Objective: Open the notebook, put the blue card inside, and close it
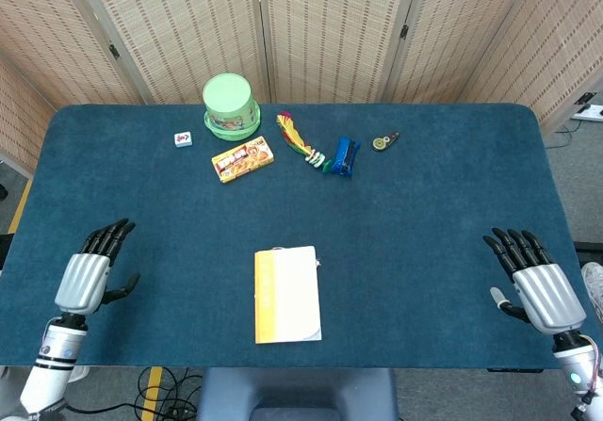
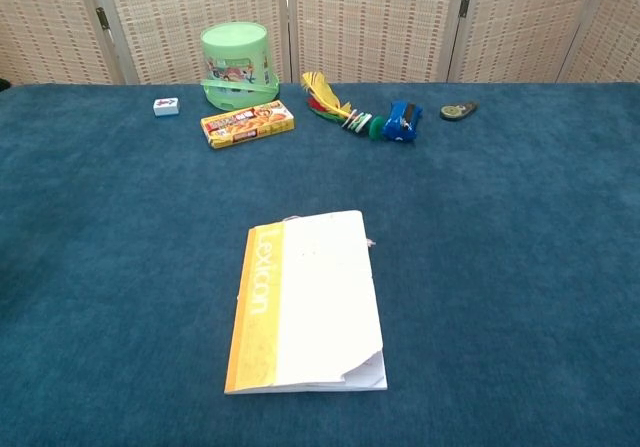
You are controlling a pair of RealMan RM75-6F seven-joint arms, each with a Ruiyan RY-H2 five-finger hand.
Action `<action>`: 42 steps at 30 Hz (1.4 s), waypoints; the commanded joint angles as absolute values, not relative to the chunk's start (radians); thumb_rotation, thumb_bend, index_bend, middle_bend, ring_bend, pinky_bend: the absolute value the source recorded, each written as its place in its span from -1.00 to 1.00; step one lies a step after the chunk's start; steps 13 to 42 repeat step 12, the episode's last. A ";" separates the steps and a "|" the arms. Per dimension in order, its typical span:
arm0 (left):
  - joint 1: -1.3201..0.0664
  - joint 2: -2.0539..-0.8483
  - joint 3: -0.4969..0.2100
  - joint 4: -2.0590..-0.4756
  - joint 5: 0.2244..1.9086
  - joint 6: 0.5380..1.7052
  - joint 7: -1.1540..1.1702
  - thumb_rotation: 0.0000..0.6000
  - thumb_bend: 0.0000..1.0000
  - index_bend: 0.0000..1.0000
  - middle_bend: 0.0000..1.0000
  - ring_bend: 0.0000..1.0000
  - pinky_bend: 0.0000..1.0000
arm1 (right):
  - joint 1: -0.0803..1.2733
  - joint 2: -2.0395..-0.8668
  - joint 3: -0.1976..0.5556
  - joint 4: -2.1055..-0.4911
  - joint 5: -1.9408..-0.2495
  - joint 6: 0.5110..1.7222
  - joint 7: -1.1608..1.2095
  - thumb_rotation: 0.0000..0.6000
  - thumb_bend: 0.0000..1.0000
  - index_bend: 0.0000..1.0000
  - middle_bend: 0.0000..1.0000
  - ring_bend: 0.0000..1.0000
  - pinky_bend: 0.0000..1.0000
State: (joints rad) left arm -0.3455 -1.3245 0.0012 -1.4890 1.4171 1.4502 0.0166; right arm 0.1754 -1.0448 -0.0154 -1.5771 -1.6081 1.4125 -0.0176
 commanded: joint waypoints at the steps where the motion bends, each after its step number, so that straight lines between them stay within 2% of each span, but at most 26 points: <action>1: -0.300 -1.304 0.009 -1.512 1.394 1.481 0.027 1.00 -0.31 -0.80 -0.82 -0.73 -0.66 | 0.163 -1.049 -0.018 -1.573 -1.609 1.427 -0.022 1.00 -0.39 -0.98 -0.91 -1.00 -1.00; 12: -0.151 -1.297 0.035 -1.559 1.415 1.622 0.074 1.00 -0.32 -0.77 -0.82 -0.73 -0.66 | 0.081 -1.068 -0.037 -1.596 -1.602 1.511 -0.076 1.00 -0.39 -0.98 -0.91 -1.00 -1.00; 42: -0.151 -1.297 0.035 -1.559 1.415 1.622 0.074 1.00 -0.32 -0.77 -0.82 -0.73 -0.66 | 0.081 -1.068 -0.037 -1.596 -1.602 1.511 -0.076 1.00 -0.39 -0.98 -0.91 -1.00 -1.00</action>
